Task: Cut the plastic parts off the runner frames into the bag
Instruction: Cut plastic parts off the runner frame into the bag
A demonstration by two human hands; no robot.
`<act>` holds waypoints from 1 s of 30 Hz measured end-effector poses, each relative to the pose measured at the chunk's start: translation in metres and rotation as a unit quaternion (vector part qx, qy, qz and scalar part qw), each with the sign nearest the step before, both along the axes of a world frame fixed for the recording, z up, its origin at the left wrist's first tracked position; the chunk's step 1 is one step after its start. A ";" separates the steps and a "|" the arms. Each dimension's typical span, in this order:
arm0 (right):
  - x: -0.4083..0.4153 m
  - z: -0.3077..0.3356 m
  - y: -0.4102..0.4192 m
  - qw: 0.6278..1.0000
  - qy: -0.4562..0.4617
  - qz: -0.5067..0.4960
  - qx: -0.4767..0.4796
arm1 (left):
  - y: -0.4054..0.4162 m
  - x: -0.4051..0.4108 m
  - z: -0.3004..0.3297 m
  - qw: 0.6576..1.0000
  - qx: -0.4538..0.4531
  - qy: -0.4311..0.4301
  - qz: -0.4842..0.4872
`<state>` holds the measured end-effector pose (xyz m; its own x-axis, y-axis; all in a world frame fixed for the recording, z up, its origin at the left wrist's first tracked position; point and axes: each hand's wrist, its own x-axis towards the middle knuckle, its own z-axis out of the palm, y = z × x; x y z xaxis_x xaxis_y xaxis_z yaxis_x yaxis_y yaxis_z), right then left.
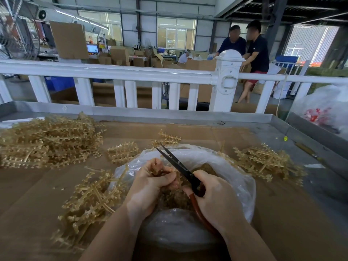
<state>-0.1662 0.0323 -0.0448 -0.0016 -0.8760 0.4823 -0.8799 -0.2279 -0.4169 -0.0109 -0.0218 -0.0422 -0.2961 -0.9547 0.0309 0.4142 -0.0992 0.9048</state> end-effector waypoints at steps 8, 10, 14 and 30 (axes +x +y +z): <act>-0.002 -0.002 -0.003 1.000 -0.005 0.011 0.008 | 0.004 0.000 0.005 0.998 0.016 -0.061 0.003; -0.002 -0.001 -0.004 1.000 0.000 0.011 0.009 | 0.003 0.000 0.004 0.998 0.017 -0.057 0.004; -0.002 0.000 -0.004 1.000 0.004 0.011 0.009 | 0.002 0.002 0.000 0.999 0.010 -0.050 -0.008; -0.001 0.002 0.001 1.000 0.003 0.008 -0.005 | 0.006 -0.007 0.004 0.993 0.048 -0.005 0.104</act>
<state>-0.1675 0.0333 -0.0430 0.0161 -0.8705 0.4918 -0.8785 -0.2472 -0.4088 -0.0175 -0.0157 -0.0385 -0.0924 -0.9936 -0.0642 0.4257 -0.0977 0.8996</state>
